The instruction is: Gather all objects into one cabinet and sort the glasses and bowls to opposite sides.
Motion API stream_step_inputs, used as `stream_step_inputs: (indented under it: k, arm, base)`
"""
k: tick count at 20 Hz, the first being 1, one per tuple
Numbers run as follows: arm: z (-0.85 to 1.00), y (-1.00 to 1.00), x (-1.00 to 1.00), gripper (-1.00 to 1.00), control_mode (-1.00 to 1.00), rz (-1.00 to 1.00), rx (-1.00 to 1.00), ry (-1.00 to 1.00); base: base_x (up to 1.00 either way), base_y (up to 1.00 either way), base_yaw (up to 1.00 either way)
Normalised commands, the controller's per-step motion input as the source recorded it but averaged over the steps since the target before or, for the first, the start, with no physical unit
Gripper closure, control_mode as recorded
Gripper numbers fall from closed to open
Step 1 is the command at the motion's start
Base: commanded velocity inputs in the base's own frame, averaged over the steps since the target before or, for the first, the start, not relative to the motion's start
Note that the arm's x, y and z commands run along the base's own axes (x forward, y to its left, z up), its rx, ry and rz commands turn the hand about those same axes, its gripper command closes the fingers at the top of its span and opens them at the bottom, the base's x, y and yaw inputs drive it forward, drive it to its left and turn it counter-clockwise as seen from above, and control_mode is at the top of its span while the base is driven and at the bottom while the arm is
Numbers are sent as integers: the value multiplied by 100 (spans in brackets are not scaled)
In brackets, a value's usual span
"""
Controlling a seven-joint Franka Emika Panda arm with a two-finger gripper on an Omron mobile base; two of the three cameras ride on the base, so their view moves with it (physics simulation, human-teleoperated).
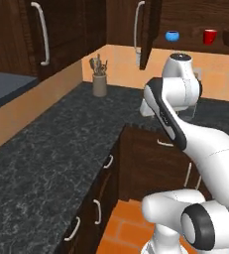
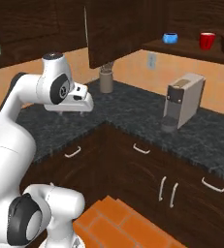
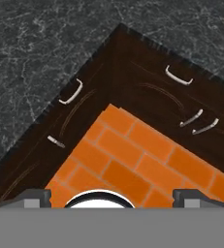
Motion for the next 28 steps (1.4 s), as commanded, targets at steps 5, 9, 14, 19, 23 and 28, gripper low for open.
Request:
stream_step_inputs:
  k: [5, 9, 14, 19, 23, 28]
  arm:
    - [0, 0, 0, -100, 100, 0, 0, 0]
    - [0, 0, 0, -100, 100, 0, 0, 0]
    - [0, 0, 0, -100, 100, 0, 0, 0]
    - [0, 0, 0, -100, 100, 0, 0, 0]
    - [0, 0, 0, -100, 100, 0, 0, 0]
    - [0, 0, 0, -100, 100, 0, 0, 0]
  base:
    - [-86, 25, 50]
    - [-81, 43, 38]
    - [-82, 51, 23]
    - [-87, 54, 16]
    - [-98, 64, 15]
    - [-100, 78, 26]
